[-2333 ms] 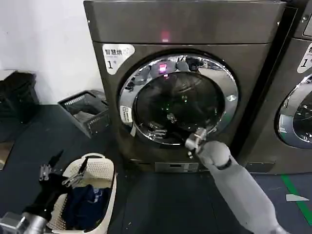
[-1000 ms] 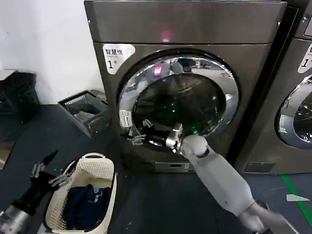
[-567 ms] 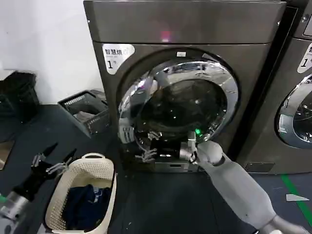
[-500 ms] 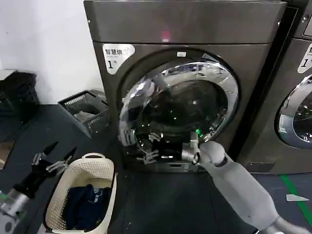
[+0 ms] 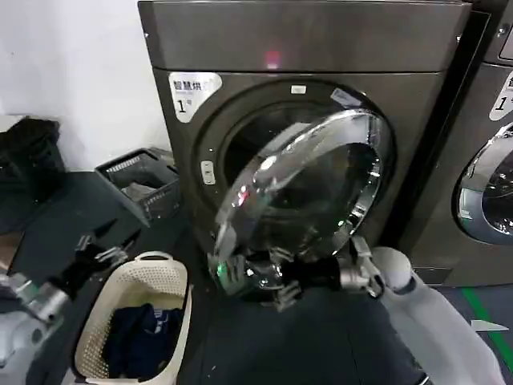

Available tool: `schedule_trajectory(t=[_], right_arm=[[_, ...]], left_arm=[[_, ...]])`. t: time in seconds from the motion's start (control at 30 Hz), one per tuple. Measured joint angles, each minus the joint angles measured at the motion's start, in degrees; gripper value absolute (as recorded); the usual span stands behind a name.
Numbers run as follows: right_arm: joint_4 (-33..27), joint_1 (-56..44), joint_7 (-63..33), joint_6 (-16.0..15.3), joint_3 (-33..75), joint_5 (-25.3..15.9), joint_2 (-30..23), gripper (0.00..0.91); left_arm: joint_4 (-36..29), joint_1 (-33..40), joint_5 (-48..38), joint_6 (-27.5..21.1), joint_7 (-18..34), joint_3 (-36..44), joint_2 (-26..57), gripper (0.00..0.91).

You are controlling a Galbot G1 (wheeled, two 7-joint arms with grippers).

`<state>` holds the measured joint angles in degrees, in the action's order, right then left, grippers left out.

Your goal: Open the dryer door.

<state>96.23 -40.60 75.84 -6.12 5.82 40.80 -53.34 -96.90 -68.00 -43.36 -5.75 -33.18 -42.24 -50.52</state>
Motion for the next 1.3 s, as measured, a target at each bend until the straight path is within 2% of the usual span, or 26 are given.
schedule_trajectory(t=[0.27, 0.47, 0.6, 0.67, 0.97, 1.13, 1.3], right_arm=[[3.3, -6.4, 5.6, 0.8, 6.2, 0.3, 3.1, 0.907], [5.7, -13.6, 7.9, 2.8, 14.1, 0.2, 5.4, 0.907], [5.2, -19.1, 7.9, 4.4, 22.1, 1.7, 6.2, 0.907], [4.2, -21.5, 7.9, 5.4, 26.3, 0.8, 6.2, 0.907], [-2.8, -28.8, 5.2, 5.9, 47.5, 1.0, 3.6, 0.907], [-7.5, -30.8, 2.1, 6.6, 57.9, -3.4, 1.9, 0.907], [-9.2, -32.8, -5.7, 7.5, 67.8, -4.5, -0.4, 0.907]], left_arm=[[6.0, 8.3, -6.0, 3.3, -1.9, 14.6, 6.1, 0.907], [9.2, 18.7, -6.8, 4.4, -3.1, 27.6, 7.8, 0.907], [10.2, 25.2, -6.9, 4.5, -4.0, 35.9, 7.1, 0.907], [10.9, 28.3, -7.1, 4.6, -4.2, 40.2, 6.4, 0.907], [11.9, 39.3, -6.9, 5.1, -5.6, 54.7, 2.1, 0.907], [11.1, 42.4, -7.4, 5.9, -8.8, 60.3, 0.4, 0.907], [9.6, 44.2, -8.4, 6.6, -9.1, 65.0, -0.8, 0.907]])
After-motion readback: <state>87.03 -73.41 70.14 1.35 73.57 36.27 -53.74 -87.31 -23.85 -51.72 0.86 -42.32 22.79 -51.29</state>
